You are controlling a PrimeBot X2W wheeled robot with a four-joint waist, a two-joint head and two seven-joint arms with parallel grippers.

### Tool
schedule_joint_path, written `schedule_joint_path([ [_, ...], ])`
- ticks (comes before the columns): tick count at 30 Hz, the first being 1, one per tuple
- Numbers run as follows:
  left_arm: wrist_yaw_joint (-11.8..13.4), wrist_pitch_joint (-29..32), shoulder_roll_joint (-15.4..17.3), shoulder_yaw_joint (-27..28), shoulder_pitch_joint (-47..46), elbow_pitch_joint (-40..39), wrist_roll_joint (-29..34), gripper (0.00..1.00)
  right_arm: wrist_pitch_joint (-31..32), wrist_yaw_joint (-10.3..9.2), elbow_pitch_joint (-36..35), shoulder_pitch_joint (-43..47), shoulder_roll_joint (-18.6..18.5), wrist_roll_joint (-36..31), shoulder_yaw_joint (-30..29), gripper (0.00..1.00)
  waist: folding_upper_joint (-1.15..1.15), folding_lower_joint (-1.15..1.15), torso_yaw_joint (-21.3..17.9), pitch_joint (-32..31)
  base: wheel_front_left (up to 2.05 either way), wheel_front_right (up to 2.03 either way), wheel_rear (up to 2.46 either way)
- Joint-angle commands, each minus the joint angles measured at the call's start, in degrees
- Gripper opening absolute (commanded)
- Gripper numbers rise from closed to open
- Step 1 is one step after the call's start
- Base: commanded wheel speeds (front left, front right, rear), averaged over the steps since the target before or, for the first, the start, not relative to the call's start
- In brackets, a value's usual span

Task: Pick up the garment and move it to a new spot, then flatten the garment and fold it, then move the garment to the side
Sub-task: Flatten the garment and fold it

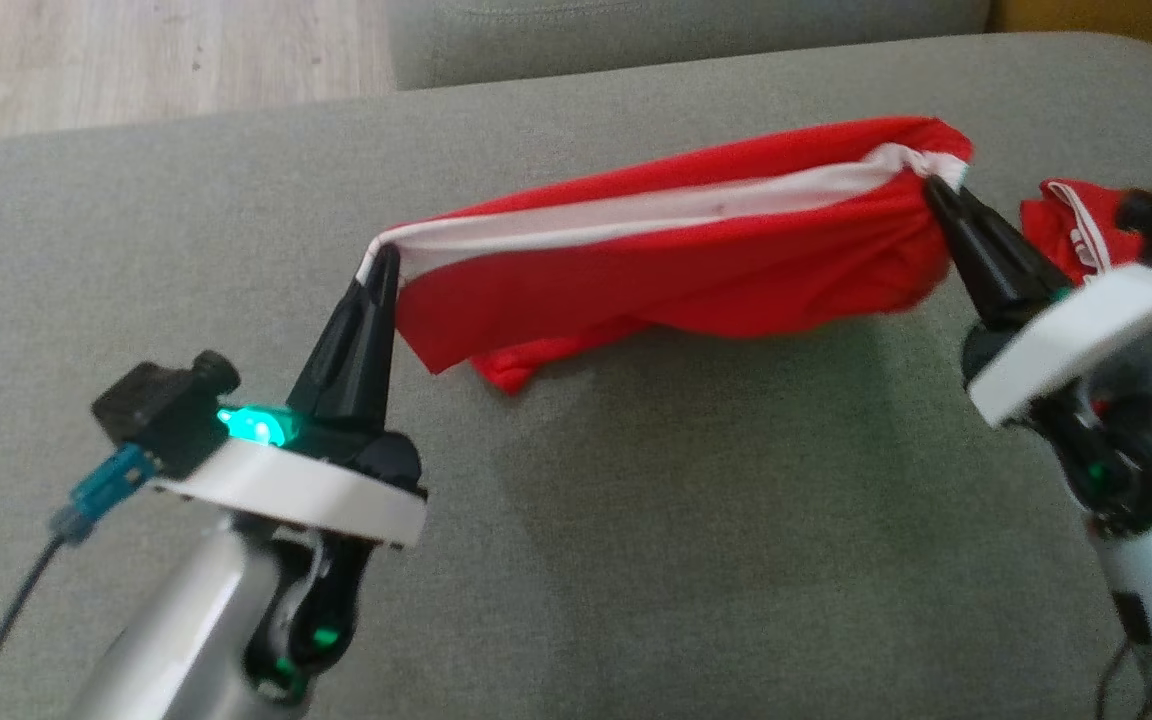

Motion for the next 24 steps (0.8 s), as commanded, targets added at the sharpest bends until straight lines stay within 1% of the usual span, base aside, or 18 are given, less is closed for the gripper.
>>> schedule_joint_path([
  [1, 0.4, 0.6, 1.9, 2.5, -0.5, -2.2, -0.4, 0.0, 0.4, 0.39, -2.8, -0.7, -1.2, 0.3, -0.3, 0.0, 0.0, 0.01, -0.2, 0.5, 0.0, 0.0, 0.0],
  [4, 1.1, 5.4, 4.1, 3.8, -0.5, -8.7, -3.4, 0.0, 4.0, 0.39, -10.1, 1.6, -1.0, -0.2, -3.9, 0.0, 0.0, 0.01, -0.6, 2.6, 0.0, 0.0, 0.0],
  [6, 1.1, 8.0, 5.5, 4.6, -2.7, -9.7, -4.2, 0.0, 6.1, 0.39, -12.4, 0.4, -0.1, -0.4, -5.2, 0.0, 0.0, 0.01, -0.9, 4.7, 0.0, 0.0, 0.0],
  [8, 0.6, 9.4, 5.6, 5.7, -6.3, -8.6, -5.5, 0.0, 7.0, 0.39, -12.6, -3.5, 1.0, -0.1, -4.9, 0.0, 0.0, 0.01, -1.3, 7.1, 0.0, 0.0, 0.0],
  [10, -0.2, 10.2, 6.3, 6.4, -12.0, -5.4, -4.2, 0.0, 6.2, 0.39, -10.5, -9.6, 1.5, -0.7, -3.7, 0.0, 0.0, 0.01, -1.6, 9.3, 0.0, 0.0, 0.0],
  [13, -1.7, 8.5, 6.2, 7.6, -21.8, 1.6, -1.2, 0.0, 1.0, 0.39, -4.7, -20.2, 2.5, -2.7, -1.4, 0.0, 0.0, 0.01, -1.9, 11.8, 0.0, 0.0, 0.0],
  [18, -3.3, 1.1, 4.9, 8.5, -35.3, 11.8, 5.3, 0.0, -13.4, 0.39, 5.6, -34.8, 3.1, -5.6, 2.4, 0.0, 0.0, 0.01, -1.6, 13.5, 0.0, 0.0, 0.0],
  [21, -4.0, -3.4, 4.3, 8.1, -39.6, 15.1, 8.4, 0.0, -20.5, 0.39, 9.7, -39.1, 2.2, -6.0, 5.8, 0.0, 0.0, 0.01, -0.9, 13.4, 0.0, 0.0, 0.0],
  [24, -4.7, -7.2, 4.1, 6.9, -40.8, 16.3, 11.3, 0.0, -26.3, 0.39, 11.8, -39.6, 0.2, -6.3, 8.7, 0.0, 0.0, 0.01, -0.2, 13.0, 0.0, 0.0, 0.0],
])
